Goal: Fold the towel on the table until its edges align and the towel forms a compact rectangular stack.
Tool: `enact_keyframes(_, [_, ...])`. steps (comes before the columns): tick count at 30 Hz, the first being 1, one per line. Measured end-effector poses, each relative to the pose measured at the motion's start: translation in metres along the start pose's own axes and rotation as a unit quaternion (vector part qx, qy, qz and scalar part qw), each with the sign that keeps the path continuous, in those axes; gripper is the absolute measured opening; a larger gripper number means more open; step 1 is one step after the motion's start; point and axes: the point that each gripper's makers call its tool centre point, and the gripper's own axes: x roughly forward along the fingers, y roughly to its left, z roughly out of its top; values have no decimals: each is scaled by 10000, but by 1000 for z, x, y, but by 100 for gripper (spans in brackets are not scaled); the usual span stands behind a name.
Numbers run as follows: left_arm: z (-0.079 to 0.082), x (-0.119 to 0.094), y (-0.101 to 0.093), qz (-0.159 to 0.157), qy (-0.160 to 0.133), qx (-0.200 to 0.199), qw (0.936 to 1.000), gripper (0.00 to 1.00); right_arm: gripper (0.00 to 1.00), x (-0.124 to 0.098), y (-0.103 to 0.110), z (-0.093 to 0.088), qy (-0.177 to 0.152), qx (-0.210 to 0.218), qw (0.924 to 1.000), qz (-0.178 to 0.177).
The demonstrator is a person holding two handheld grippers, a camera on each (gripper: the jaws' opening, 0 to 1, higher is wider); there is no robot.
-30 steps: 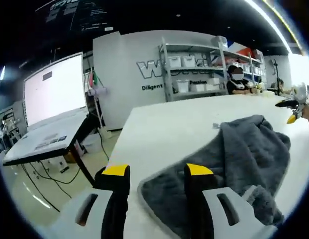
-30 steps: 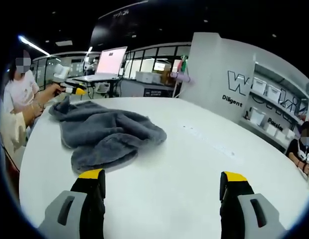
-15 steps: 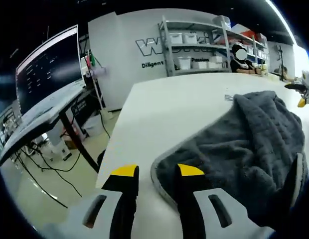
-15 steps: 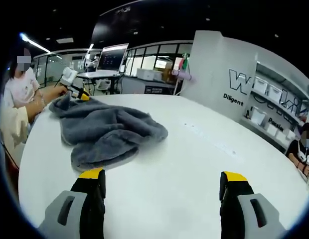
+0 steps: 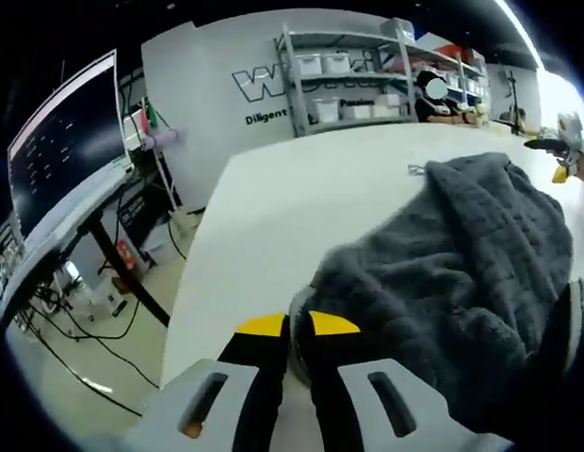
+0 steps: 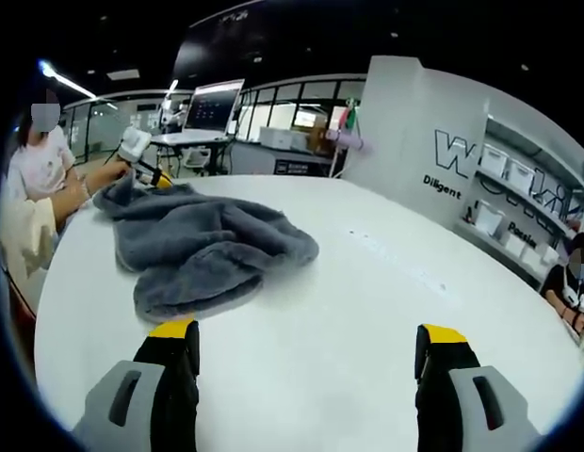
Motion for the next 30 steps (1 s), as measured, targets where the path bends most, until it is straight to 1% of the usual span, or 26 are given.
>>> enact_keyframes(9, [32, 21, -15, -90, -76, 519, 9986, 6, 97, 0, -1, 0, 19, -13, 10000, -4])
enact_keyframes(15, [56, 34, -17, 25, -70, 911, 9958, 6, 97, -1, -1, 2, -6, -23, 10000, -17])
enact_keyframes(22, [88, 47, -4, 311, -149, 1278, 9912, 6, 97, -3, -1, 4, -41, -34, 10000, -50])
enact_keyframes(23, [90, 48, -3, 366, -158, 1306, 9906, 6, 97, -3, -1, 4, -45, -36, 10000, -54])
enact_keyframes(27, [99, 52, 8, 668, -202, 1384, 9879, 6, 97, -4, -1, 5, -56, -43, 10000, -59])
enact_keyframes(29, [107, 56, 17, 825, -348, 1300, 9875, 6, 97, -4, -1, 5, -58, -47, 10000, -63])
enact_keyframes(30, [109, 57, 18, 842, -381, 1272, 9876, 6, 97, -4, 0, 5, -54, -51, 10000, -62])
